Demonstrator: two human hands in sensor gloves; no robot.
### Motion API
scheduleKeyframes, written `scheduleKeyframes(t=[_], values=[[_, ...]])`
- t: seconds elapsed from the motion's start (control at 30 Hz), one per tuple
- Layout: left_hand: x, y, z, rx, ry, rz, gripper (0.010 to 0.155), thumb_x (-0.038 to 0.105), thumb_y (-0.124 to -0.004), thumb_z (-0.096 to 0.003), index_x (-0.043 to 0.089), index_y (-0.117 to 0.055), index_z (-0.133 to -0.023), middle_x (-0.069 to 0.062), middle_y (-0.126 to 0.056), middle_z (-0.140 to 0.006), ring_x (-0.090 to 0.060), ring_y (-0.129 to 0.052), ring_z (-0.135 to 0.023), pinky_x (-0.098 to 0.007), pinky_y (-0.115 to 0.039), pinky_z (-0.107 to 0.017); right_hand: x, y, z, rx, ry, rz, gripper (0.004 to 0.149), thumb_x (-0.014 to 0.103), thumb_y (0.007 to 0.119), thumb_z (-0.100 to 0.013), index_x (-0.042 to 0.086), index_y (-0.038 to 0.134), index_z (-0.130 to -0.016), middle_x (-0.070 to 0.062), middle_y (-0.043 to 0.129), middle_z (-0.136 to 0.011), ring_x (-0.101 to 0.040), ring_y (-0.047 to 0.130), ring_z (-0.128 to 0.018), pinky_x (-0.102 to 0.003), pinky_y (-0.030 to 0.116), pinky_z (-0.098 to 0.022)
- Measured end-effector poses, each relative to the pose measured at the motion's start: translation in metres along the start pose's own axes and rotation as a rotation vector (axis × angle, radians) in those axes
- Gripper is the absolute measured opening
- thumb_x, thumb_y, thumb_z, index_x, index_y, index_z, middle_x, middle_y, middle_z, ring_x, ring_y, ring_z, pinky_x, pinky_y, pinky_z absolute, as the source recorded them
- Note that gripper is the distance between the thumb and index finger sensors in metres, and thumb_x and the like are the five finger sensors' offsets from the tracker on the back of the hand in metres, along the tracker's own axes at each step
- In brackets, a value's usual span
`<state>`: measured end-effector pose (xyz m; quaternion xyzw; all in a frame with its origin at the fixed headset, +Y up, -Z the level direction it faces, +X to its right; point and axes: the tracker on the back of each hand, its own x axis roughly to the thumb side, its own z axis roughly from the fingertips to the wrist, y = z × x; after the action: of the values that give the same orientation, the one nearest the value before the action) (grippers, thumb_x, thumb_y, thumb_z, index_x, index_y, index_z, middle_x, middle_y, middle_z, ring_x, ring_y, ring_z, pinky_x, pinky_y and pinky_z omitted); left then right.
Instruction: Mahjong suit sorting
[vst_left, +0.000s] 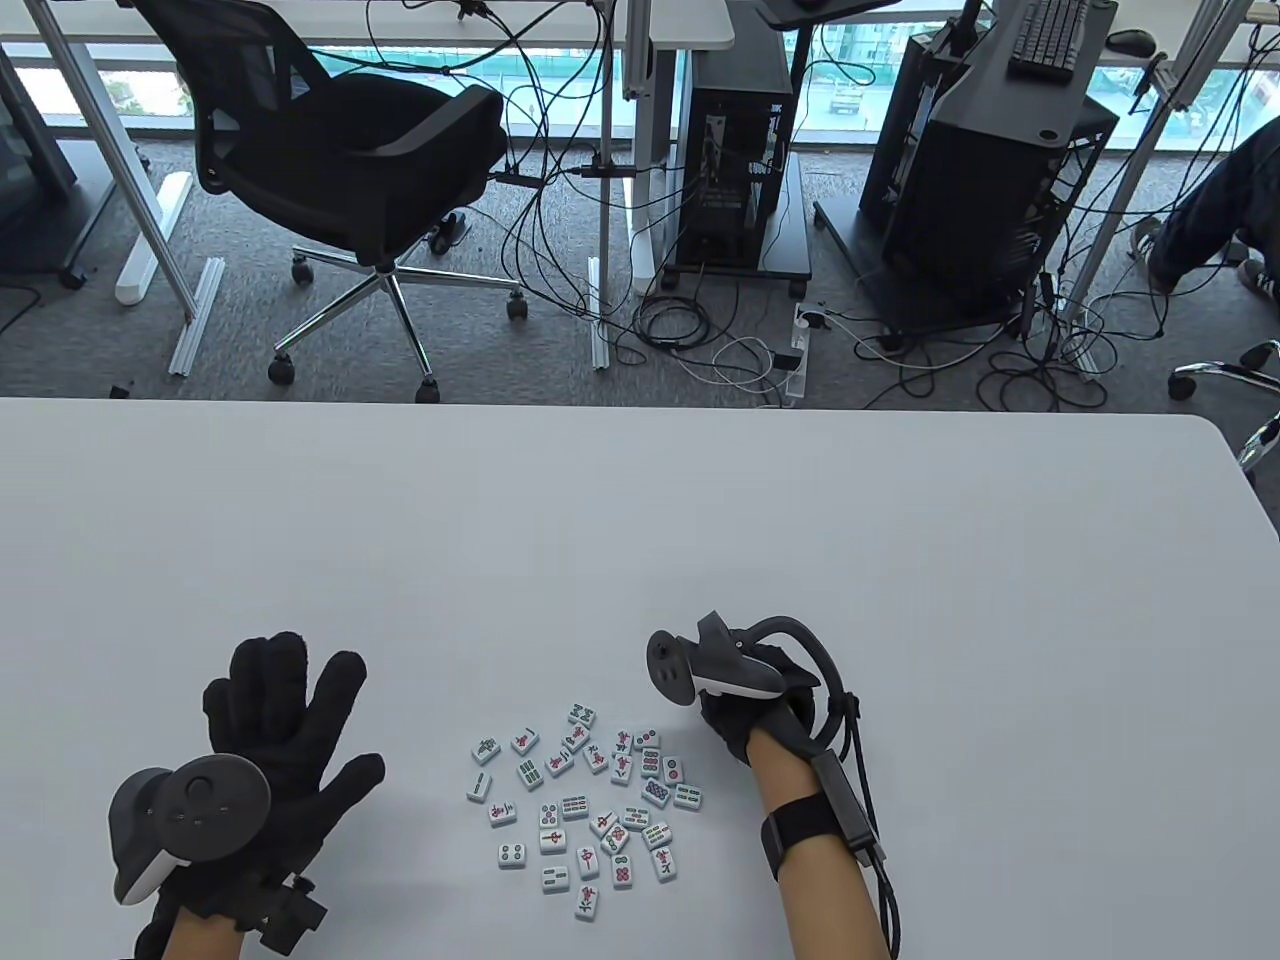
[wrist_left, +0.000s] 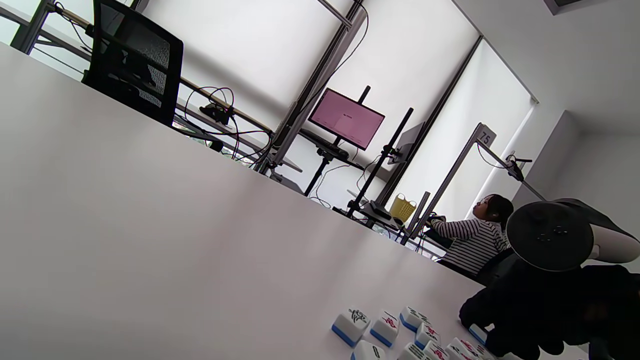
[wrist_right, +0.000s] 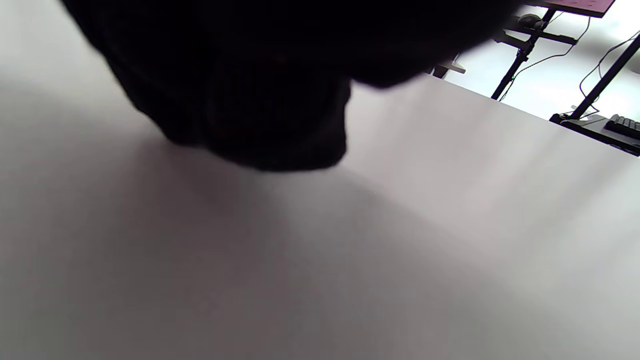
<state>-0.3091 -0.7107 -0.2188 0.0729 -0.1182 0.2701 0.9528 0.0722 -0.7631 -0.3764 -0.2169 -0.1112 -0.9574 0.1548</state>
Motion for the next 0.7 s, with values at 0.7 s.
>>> scheduleKeyframes(t=[0.7], values=[[0.002,-0.001,0.000,-0.023,0.003,-0.003,0.081,0.077,-0.053,-0.0450,0.047,-0.018,-0.111,0.018,0.016,-0.110,-0.014,0.024,-0.105,-0.055,0.011,-0.070,0.042,-0.008,0.040,-0.035,-0.074,-0.071,0.058,0.042,0.083,-0.037,0.006,0.080,-0.082,0.000,0.100,-0.031,-0.010,0.088,-0.004,-0.026,0.080,-0.001]])
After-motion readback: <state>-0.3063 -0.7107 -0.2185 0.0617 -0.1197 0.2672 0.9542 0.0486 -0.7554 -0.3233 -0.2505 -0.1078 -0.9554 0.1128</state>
